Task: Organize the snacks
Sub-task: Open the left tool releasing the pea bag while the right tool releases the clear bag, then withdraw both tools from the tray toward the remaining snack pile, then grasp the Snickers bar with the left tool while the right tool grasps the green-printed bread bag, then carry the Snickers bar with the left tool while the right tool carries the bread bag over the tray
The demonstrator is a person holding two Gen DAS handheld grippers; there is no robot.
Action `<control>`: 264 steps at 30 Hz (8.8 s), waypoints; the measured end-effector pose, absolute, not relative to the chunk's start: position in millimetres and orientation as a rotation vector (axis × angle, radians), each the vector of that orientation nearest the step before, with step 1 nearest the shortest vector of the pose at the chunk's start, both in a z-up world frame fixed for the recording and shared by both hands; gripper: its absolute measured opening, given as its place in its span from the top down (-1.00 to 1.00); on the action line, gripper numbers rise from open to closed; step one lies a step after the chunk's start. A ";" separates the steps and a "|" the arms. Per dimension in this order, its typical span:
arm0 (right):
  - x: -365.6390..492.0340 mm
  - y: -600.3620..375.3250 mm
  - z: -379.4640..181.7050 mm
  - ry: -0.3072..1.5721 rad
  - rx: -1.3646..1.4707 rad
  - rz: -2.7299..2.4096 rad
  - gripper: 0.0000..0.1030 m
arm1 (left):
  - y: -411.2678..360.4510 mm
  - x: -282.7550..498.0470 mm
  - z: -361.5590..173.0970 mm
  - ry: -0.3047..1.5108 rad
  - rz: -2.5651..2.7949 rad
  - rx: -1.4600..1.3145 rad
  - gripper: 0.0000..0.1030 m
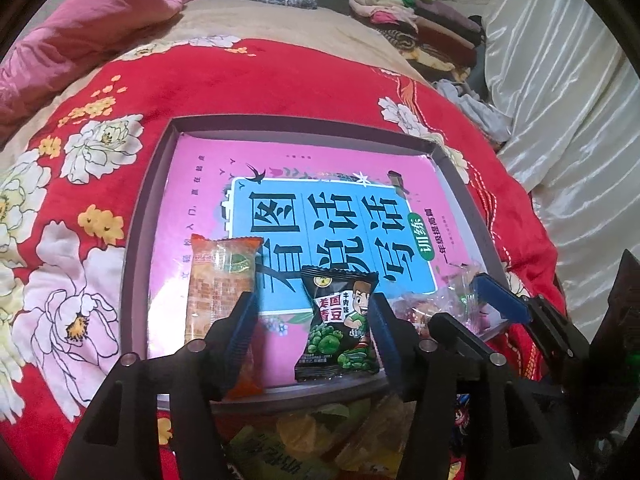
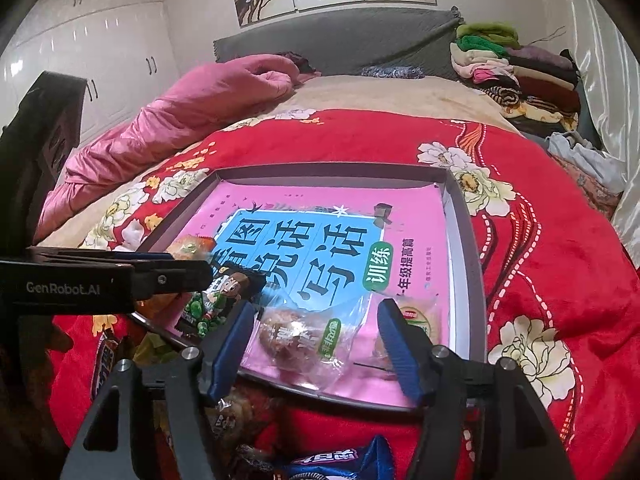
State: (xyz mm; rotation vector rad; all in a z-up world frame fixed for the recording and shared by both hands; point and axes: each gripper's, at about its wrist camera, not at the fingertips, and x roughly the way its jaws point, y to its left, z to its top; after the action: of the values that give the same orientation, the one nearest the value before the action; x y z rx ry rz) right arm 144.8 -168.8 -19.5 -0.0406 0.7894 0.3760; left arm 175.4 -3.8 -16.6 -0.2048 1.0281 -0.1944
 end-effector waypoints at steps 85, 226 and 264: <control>99.6 -203.5 27.5 0.581 0.018 0.359 -0.79 | 35.9 104.7 17.9 0.986 -0.116 -0.148 -0.56; 99.1 -200.9 25.2 0.596 0.134 0.528 0.03 | 45.2 79.0 16.3 0.955 -0.164 -0.239 0.43; 110.8 -234.7 36.4 0.539 0.194 0.443 0.03 | 6.1 123.9 34.1 0.920 -0.210 -0.215 0.43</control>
State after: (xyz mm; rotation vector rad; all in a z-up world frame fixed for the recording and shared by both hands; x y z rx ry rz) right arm 110.8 -234.7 36.4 0.1937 0.5386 0.4433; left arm 123.9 6.1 34.1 -0.2152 0.9200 -0.2100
